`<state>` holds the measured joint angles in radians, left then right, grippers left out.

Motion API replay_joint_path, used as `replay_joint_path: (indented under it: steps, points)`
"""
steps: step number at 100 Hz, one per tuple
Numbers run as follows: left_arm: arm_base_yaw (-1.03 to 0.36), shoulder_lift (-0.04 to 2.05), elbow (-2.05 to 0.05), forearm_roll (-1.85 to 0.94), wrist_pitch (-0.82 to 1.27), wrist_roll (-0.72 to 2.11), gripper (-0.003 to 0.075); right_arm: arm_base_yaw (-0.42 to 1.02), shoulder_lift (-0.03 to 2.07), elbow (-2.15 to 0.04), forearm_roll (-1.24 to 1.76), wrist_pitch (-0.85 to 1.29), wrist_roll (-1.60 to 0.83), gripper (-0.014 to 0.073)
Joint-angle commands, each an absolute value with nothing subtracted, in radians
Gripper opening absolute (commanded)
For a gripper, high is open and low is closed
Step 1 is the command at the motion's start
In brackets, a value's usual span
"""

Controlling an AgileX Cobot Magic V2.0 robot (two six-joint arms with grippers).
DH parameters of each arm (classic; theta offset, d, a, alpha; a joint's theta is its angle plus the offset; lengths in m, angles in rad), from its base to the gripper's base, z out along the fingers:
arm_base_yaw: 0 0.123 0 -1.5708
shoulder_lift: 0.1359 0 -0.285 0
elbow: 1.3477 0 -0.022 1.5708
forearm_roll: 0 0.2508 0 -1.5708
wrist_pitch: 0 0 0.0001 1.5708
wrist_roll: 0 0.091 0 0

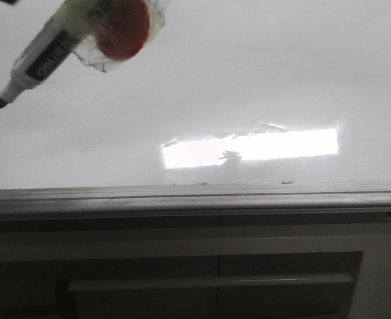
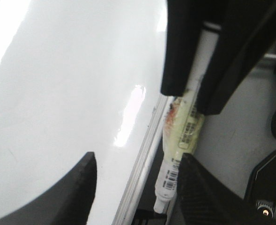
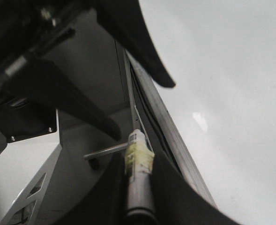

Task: Write number 0 on whiteboard

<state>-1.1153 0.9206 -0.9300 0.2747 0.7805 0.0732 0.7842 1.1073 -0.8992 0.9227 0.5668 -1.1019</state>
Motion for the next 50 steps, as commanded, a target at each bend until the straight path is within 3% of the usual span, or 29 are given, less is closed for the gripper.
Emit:
replay_joint_path:
  steps: [1,15,35,50]
  points:
    - [-1.12,0.864,-0.965,0.289,0.713,0.028,0.039,0.786,1.059,-0.926,0.937,0.525,-1.104,-0.0048]
    - [-1.12,0.778,-0.961,0.307,0.695,-0.082,0.0377,0.783,1.015,-0.912,0.893,0.499,-1.1,-0.0048]
    - [-1.116,0.608,-0.838,0.504,0.603,-0.45,0.019,0.772,0.871,-0.76,0.889,0.277,-1.079,-0.0048]
    - [-1.116,0.489,-0.704,0.679,0.603,-0.69,0.0155,0.772,0.73,-0.6,0.889,0.064,-1.077,-0.0048]
